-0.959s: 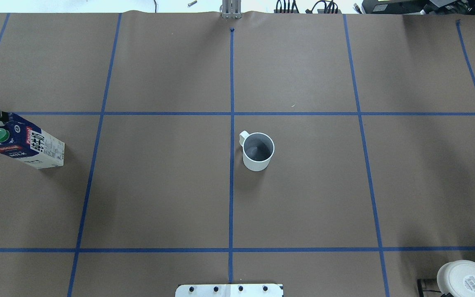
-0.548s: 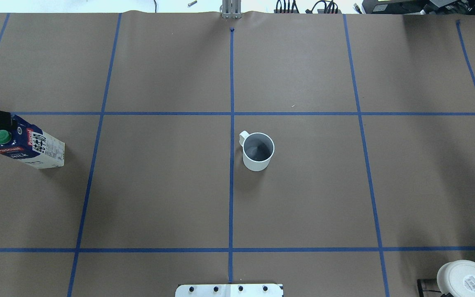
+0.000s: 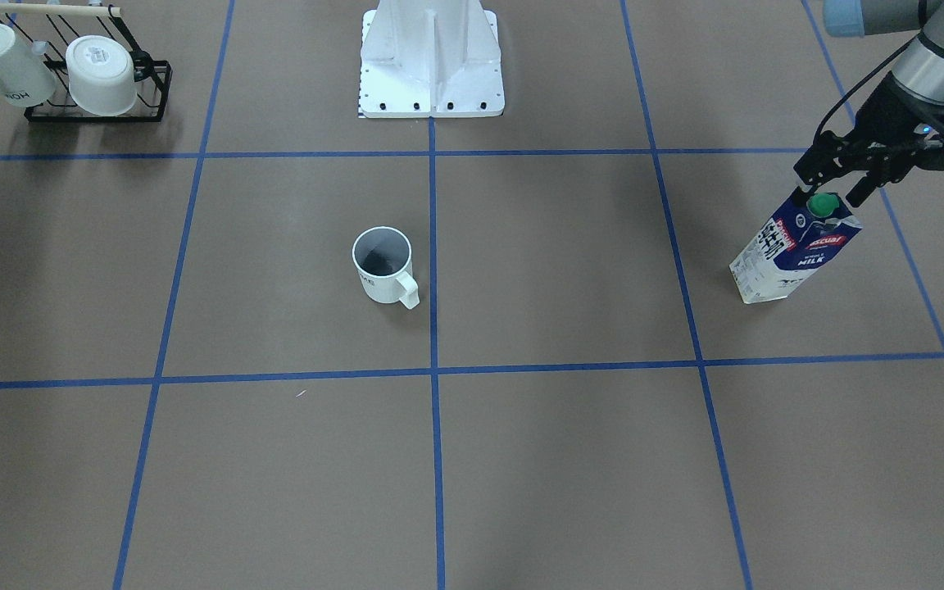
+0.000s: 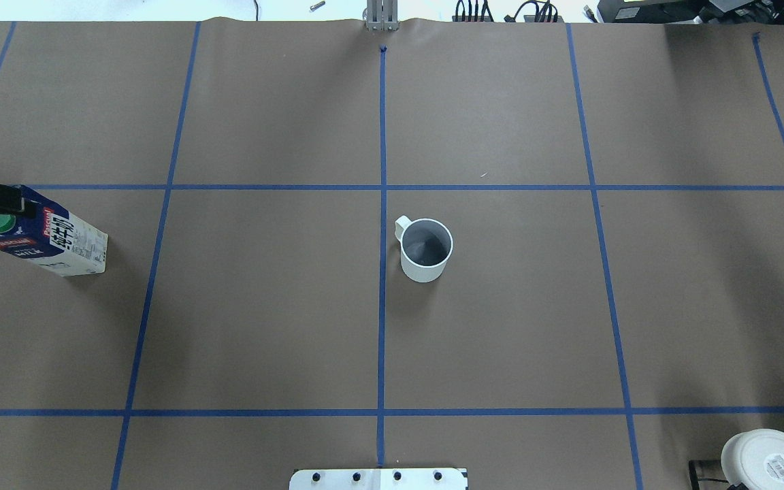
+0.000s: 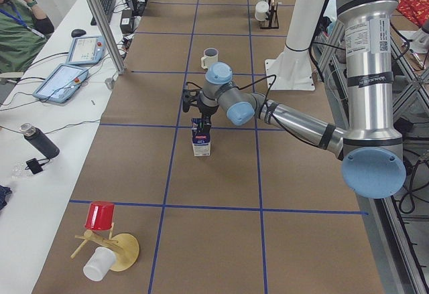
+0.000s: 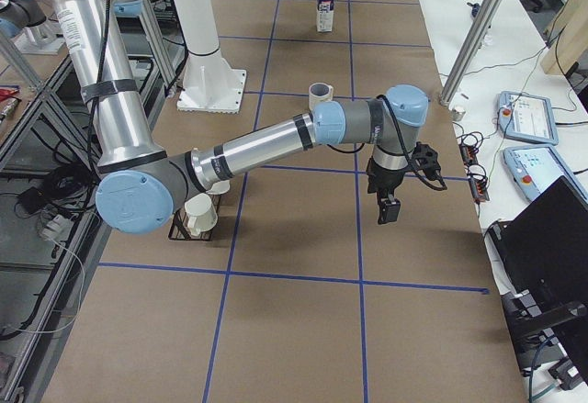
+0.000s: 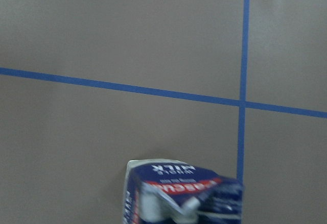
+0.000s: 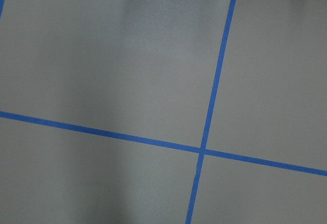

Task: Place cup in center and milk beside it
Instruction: 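Reach the left gripper to the milk carton and grasp its top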

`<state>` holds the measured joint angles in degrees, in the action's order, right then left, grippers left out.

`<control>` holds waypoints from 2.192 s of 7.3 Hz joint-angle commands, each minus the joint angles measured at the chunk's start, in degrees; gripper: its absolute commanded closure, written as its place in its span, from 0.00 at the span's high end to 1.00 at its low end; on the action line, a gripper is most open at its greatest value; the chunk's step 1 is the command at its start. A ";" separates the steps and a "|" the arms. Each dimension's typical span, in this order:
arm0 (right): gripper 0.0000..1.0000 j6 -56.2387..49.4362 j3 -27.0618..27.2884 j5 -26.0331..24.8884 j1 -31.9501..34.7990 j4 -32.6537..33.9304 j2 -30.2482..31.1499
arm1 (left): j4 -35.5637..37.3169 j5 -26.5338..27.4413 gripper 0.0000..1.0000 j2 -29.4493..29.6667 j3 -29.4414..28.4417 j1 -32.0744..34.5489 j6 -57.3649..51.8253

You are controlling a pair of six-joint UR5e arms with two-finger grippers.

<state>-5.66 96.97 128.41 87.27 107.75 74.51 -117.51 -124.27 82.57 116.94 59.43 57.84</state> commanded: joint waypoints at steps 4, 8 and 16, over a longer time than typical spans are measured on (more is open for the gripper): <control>1.00 0.04 -0.29 0.00 0.00 0.00 0.11 | -0.08 3.25 0.98 0.31 -2.77 -0.81 -0.97; 1.00 0.04 -0.29 -0.26 0.00 0.00 0.28 | -0.17 3.34 0.60 1.36 -2.77 -0.90 -1.32; 1.00 0.04 -0.38 -0.26 0.00 0.00 0.28 | 0.09 -0.78 0.47 1.71 0.03 2.86 -4.58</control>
<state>-5.62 96.59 128.14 87.28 107.75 74.80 -117.53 -123.31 84.00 116.17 60.85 53.23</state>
